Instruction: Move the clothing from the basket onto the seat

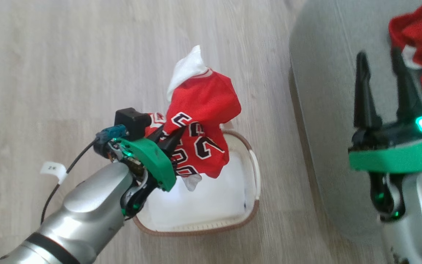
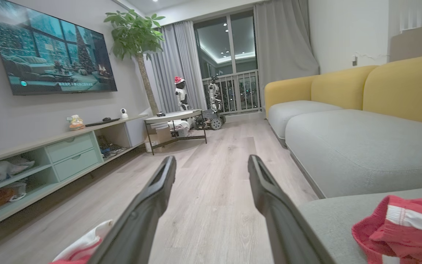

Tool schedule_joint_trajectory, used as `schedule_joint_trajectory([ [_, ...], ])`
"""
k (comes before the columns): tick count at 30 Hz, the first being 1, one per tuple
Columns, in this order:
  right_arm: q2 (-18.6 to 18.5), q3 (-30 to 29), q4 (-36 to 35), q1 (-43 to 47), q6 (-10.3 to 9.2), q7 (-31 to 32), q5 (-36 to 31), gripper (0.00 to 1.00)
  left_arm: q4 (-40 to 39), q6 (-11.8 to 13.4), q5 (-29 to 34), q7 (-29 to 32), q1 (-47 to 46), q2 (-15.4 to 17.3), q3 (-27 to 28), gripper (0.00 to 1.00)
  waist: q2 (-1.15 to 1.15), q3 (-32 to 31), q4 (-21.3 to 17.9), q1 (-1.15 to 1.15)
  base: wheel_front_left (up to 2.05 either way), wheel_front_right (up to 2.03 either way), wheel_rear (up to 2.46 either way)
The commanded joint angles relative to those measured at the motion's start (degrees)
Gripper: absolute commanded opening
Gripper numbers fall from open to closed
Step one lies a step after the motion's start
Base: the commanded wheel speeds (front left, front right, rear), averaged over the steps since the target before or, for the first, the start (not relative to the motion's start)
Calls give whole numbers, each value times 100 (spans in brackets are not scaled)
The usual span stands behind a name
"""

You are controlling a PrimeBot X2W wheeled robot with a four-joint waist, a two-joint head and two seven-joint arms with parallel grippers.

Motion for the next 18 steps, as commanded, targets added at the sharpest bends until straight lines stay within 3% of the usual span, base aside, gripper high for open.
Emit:
schedule_joint_trajectory([
  [1,-43,132,-140,168,-1,7,67,100,-327,71,-51,-70,-133,136,291,0,-1,-457,285,1,0,0,0],
  [18,47,506,143,1105,-1,-13,194,100,-1948,696,-309,106,-388,584,889,0,-1,-1170,584,1,0,0,0],
])
